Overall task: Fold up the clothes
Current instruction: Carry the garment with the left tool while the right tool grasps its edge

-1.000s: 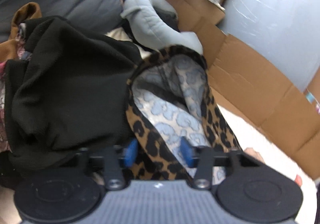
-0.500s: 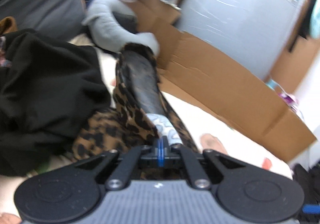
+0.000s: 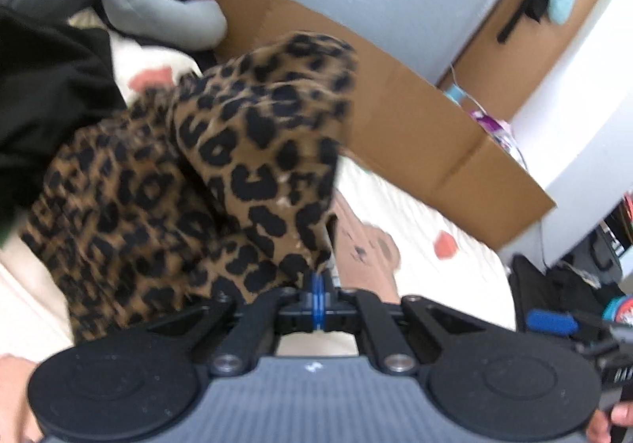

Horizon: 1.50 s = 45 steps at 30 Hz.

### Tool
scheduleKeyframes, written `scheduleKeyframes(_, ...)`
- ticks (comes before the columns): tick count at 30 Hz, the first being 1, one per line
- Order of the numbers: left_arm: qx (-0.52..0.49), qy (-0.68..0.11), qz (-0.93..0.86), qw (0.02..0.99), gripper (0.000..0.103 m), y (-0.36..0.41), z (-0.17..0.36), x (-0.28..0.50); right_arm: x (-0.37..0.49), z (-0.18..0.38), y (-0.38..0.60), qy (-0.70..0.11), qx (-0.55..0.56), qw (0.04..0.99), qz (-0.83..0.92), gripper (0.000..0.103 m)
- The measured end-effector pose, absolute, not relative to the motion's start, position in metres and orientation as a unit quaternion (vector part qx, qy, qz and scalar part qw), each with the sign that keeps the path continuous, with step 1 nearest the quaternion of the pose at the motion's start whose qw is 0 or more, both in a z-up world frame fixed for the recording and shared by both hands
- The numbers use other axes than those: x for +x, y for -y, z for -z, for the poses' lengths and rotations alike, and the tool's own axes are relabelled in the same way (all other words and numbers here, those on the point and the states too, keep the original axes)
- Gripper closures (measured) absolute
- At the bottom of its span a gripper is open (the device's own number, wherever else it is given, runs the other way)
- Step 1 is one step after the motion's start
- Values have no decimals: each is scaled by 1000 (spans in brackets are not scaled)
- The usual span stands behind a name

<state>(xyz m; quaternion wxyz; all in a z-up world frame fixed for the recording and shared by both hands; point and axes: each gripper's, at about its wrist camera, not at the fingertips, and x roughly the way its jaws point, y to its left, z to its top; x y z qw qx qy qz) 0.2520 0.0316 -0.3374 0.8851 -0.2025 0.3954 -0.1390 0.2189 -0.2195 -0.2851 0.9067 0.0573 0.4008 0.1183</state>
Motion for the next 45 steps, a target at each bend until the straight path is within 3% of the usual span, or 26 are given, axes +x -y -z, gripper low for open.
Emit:
scheduleKeyframes(8,-199,-436,193,856,103,6,360,231,221,285,215,-398,92,900,-152,2)
scheduleKeyframes(11,-197,-448,208,847,103,17,367,223,226,289,215,-406,109,893,-161,8)
scheduleKeyframes(20,-188,-465,224,836,103,34,381,210,257,331,215,-458,206,843,-192,11)
scheduleKeyframes(24,-183,-470,233,831,103,38,383,210,272,350,207,-482,211,828,-194,29)
scheduleKeyframes(32,-186,-480,250,820,103,41,390,201,293,385,209,-512,243,801,-192,30)
scheduleKeyframes(36,-181,-486,255,816,103,45,392,196,303,406,213,-528,282,776,-200,60)
scheduleKeyframes(41,-173,-492,252,815,103,45,395,186,304,408,215,-516,296,776,-209,78)
scheduleKeyframes(43,-172,-494,249,815,102,42,398,181,304,405,216,-509,292,781,-213,100)
scheduleKeyframes(45,-166,-499,247,814,101,39,400,175,302,401,218,-499,288,788,-214,103)
